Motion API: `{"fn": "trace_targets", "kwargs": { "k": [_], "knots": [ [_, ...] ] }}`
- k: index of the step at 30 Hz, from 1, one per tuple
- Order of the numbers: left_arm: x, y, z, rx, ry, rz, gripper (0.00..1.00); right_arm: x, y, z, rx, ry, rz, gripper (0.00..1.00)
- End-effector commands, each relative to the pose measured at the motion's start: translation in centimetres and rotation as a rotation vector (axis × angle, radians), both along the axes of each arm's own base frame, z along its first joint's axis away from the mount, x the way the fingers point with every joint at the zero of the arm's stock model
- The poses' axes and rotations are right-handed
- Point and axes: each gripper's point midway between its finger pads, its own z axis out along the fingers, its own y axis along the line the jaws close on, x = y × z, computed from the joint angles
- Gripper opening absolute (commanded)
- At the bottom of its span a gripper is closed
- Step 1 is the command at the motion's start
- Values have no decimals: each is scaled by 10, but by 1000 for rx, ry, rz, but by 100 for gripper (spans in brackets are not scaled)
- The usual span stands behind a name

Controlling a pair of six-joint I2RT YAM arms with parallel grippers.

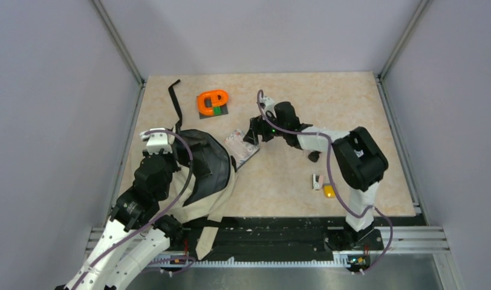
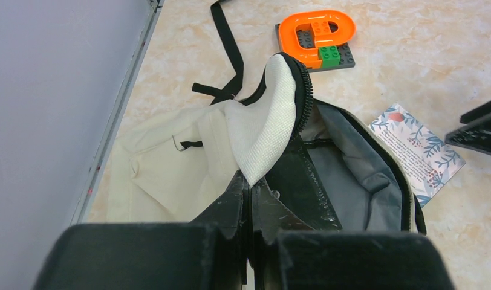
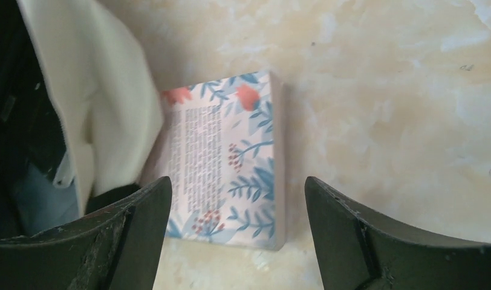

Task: Pack the student bag
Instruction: Pick up the book from the center of the board.

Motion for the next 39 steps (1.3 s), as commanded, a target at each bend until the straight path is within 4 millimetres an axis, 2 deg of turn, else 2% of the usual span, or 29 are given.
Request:
{"fn": "trace_targets", "kwargs": {
  "k": [1, 4, 7, 12, 18, 26, 28, 33, 39],
  "knots": [
    [8, -5, 21, -49, -81, -3, 0, 26, 14, -6, 3, 19, 76, 78],
    [9, -6, 20, -48, -79, -8, 0, 36, 22, -26, -15, 58, 102, 78],
    [9, -7, 20, -49, -77, -15, 0, 39, 33, -34, 0, 93, 148, 78],
    [10, -9, 20, -48, -73, -20, 0, 20, 46, -35, 70, 166, 253, 77],
    [10, -10, 19, -48, -71, -23, 0, -10, 54, -23, 183, 248, 381, 72],
    [12, -12, 17, -45, -62, -32, 0, -51, 62, 13, 362, 299, 538, 62],
    [12, -13, 17, -45, -60, -36, 0, -53, 64, 7, 361, 319, 539, 60],
    [13, -14, 17, -46, -57, -42, 0, -54, 71, -23, 319, 388, 517, 47],
    [13, -16, 16, -48, -54, -50, 0, -55, 85, -34, 295, 394, 480, 42]
  ]
}}
